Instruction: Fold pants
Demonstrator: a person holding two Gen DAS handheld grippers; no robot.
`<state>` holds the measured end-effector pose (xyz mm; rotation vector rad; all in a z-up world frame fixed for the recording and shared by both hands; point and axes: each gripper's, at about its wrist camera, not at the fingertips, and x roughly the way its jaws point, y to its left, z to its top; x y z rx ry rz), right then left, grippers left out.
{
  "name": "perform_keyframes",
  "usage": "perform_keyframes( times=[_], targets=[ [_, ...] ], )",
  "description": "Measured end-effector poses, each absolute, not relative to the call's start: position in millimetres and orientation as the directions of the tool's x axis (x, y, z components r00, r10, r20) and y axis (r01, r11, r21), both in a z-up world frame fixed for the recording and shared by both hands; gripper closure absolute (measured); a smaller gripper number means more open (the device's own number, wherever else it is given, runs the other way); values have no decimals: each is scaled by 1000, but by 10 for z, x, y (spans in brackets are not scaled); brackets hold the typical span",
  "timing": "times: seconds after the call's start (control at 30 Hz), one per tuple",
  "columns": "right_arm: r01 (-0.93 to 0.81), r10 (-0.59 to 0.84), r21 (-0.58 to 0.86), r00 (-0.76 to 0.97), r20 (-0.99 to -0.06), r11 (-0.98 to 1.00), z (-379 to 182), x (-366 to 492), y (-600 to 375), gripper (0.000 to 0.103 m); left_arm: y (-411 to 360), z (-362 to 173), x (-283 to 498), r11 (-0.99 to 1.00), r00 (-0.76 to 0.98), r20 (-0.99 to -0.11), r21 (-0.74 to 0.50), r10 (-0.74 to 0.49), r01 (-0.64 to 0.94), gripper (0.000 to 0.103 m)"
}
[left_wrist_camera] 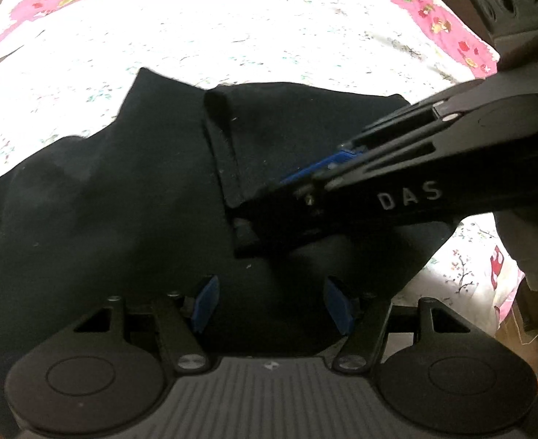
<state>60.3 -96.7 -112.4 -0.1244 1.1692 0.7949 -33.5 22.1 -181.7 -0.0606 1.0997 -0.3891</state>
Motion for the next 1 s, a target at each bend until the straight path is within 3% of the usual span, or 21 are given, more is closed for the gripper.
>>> perform_keyframes(
  times=[0.1, 0.23, 0.43, 0.57, 0.73, 0.83, 0.93, 1.0],
  targets=[
    [-609, 526, 322, 188, -829, 725, -1009, 598, -1156, 76, 206, -1805, -303, 931, 399, -850, -253, -344, 262, 31],
    [-609, 560, 355, 181, -809, 710, -920, 656, -1369, 76, 266, -1743, -240, 926, 402, -836, -313, -374, 210, 31],
    [-562, 554, 359, 221, -803, 745, -884, 716, -1602, 76, 481, -1549, -116, 939, 434, -832, -306, -344, 159, 27],
    [-541, 527, 339, 238, -816, 769, -928, 707, -1686, 76, 527, -1628, 99, 910, 422, -811, -400, -406, 108, 24],
    [-527, 522, 333, 262, -812, 782, -929, 698, -1732, 76, 338, -1791, 237, 941, 375, -863, -309, -338, 138, 25],
    [-528, 525, 333, 269, -807, 781, -939, 673, -1749, 76, 309, -1786, 234, 940, 360, -868, -321, -341, 117, 26],
    [-522, 521, 331, 272, -810, 786, -966, 662, -1782, 76, 143, -1761, 237, 942, 367, -867, -318, -336, 110, 31],
    [-509, 517, 335, 269, -813, 793, -991, 673, -1824, 76, 107, -1765, 252, 942, 369, -867, -316, -336, 114, 47]
  ],
)
